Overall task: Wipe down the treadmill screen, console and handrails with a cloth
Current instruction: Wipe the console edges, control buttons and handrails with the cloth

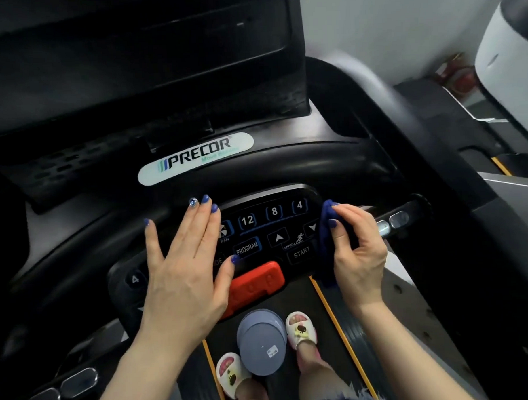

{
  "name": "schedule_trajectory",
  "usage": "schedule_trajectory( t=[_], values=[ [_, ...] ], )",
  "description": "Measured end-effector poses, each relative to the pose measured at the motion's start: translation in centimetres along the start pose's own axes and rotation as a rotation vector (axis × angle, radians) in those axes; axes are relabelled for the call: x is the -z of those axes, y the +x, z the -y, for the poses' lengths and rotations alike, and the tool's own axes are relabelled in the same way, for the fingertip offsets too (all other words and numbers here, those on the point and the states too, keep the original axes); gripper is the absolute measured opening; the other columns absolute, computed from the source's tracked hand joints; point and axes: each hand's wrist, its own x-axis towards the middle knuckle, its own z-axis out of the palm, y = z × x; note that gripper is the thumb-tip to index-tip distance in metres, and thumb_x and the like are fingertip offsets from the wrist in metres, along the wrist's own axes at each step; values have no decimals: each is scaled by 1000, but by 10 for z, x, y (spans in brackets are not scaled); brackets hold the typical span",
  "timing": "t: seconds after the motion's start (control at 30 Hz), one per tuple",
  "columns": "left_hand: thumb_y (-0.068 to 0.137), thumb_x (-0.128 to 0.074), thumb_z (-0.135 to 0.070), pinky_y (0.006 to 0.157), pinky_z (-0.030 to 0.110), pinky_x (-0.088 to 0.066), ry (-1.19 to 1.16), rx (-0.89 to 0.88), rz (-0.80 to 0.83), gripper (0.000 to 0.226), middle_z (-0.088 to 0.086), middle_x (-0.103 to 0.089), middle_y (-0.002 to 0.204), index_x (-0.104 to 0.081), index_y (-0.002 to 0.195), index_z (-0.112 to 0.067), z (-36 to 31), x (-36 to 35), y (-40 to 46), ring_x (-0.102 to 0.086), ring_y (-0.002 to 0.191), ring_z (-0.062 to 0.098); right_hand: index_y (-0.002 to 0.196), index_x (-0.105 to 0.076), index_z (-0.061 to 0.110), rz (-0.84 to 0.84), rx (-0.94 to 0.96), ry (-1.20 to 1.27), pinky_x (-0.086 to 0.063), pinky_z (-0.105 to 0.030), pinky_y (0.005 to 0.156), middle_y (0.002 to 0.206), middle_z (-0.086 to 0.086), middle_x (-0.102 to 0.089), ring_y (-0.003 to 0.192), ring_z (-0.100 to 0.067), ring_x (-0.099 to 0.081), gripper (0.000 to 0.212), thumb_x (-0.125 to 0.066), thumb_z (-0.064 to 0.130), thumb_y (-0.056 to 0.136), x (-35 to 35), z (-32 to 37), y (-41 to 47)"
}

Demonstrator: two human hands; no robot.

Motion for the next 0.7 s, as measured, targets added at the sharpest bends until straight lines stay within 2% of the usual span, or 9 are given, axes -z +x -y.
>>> schedule_trajectory(
  t=[0.27, 0.37, 0.5, 0.57, 0.7],
  values=[
    [92, -43, -40, 122, 51, 8, 18, 40, 1, 69, 5, -26, 162, -33, 152, -7, -6, 1, 0, -20, 150, 16, 104, -72, 0, 59, 124, 41, -47, -25, 95, 108, -8, -69, 105, -19, -63, 17, -64, -1, 89, -17, 12, 37],
    [92, -42, -40, 122, 51, 8, 36, 50, 7, 69, 5, -27, 161, -33, 152, -8, -7, 2, 0, -20, 150, 16, 100, -73, 3, 145, 194, -3, -49, -24, 92, 105, 0, -68, 101, -18, -64, 16, -66, -3, 86, -25, 25, 55],
    [93, -41, -42, 122, 51, 8, 37, 55, 29, 69, 2, -23, 163, -30, 154, -10, -7, 4, -1, -15, 151, 13, 96, -74, 9, 354, 349, -71, -49, -27, 88, 100, 2, -71, 95, -17, -63, 12, -64, 10, 89, -29, 35, 73],
    [93, -40, -42, 122, 50, 9, 26, 61, 31, 70, 1, -19, 164, -27, 155, -12, -6, 5, -3, -12, 152, 12, 99, -75, 12, 449, 379, -85, -50, -31, 87, 102, 3, -72, 95, -16, -64, 19, -59, 21, 92, -21, 32, 83],
    [93, -40, -44, 121, 51, 10, 30, 135, 9, 72, 0, -16, 165, -24, 156, -11, 3, 6, -18, -10, 152, 13, 100, -74, 10, 482, 407, -114, -49, -24, 88, 101, 0, -72, 95, -18, -65, 21, -57, 19, 92, -27, 38, 87]
  ],
)
